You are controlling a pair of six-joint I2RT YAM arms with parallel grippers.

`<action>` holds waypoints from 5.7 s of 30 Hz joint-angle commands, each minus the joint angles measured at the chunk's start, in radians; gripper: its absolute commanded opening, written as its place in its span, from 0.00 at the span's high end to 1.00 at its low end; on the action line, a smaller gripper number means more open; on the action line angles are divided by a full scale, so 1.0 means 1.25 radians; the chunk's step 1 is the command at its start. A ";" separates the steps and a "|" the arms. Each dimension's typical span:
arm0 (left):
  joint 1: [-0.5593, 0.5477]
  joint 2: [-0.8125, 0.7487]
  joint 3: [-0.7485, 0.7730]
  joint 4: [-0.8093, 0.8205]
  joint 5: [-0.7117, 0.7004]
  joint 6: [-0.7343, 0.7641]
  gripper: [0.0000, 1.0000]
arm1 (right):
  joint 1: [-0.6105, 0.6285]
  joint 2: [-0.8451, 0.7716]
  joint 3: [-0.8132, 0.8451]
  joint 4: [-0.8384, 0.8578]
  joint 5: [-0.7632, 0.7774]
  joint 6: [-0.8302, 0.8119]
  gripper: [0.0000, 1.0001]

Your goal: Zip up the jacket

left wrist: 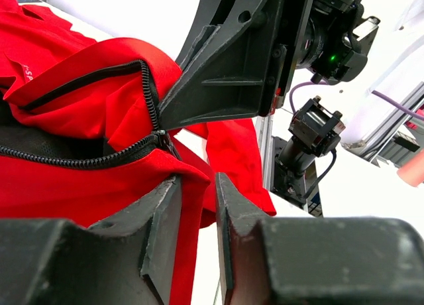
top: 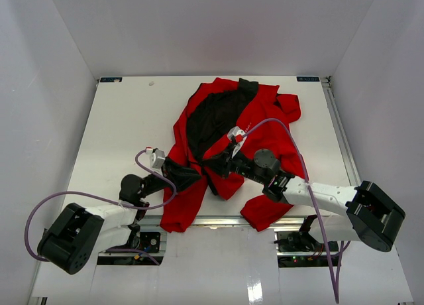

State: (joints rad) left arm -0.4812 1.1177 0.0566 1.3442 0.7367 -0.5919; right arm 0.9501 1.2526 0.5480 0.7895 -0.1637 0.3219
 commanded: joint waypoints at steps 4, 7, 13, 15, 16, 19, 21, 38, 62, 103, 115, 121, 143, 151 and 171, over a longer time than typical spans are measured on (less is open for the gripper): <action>-0.005 -0.043 -0.018 0.004 -0.050 0.024 0.60 | 0.003 -0.025 -0.007 0.091 -0.014 0.008 0.92; -0.005 -0.060 -0.016 -0.030 -0.065 0.028 0.58 | 0.005 -0.028 -0.018 0.099 -0.024 0.011 0.92; -0.005 -0.067 -0.009 -0.060 -0.085 0.029 0.56 | 0.008 -0.036 -0.041 0.116 -0.036 0.019 0.92; -0.005 -0.060 -0.007 -0.056 -0.085 0.028 0.56 | 0.009 -0.037 -0.045 0.120 -0.039 0.020 0.92; -0.005 -0.057 -0.006 -0.054 -0.085 0.028 0.56 | 0.009 -0.037 -0.047 0.122 -0.040 0.020 0.92; -0.005 -0.043 -0.006 -0.037 -0.081 0.023 0.56 | 0.011 -0.039 -0.051 0.125 -0.044 0.020 0.92; -0.005 -0.028 -0.007 -0.023 -0.075 0.020 0.56 | 0.013 -0.040 -0.055 0.128 -0.048 0.020 0.92; -0.005 0.014 -0.028 0.075 -0.004 0.010 1.00 | 0.015 -0.060 -0.050 0.078 -0.036 0.000 0.92; -0.005 0.057 -0.029 0.137 0.110 0.024 1.00 | -0.020 -0.070 0.106 -0.188 -0.105 -0.071 0.92; -0.019 0.120 -0.024 0.203 0.157 0.023 1.00 | -0.069 0.013 0.256 -0.216 -0.146 -0.029 0.92; -0.040 0.126 -0.008 0.155 0.160 0.051 1.00 | -0.077 0.043 0.277 -0.217 -0.151 -0.020 0.92; -0.046 0.128 0.001 0.137 0.145 0.057 1.00 | -0.081 0.036 0.272 -0.228 -0.169 -0.014 0.92; -0.045 0.056 0.028 -0.027 0.038 0.039 1.00 | -0.059 0.016 0.093 -0.191 -0.113 -0.019 0.62; -0.045 0.054 0.030 -0.037 0.038 0.034 1.00 | -0.057 -0.049 0.056 -0.247 -0.017 -0.019 0.49; -0.045 0.073 0.046 -0.040 0.046 0.024 1.00 | -0.037 -0.275 0.053 -0.472 0.287 -0.092 0.38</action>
State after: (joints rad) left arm -0.5317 1.2070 0.0819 1.2785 0.7674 -0.5554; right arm 0.8785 0.9898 0.6048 0.2660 0.0592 0.2788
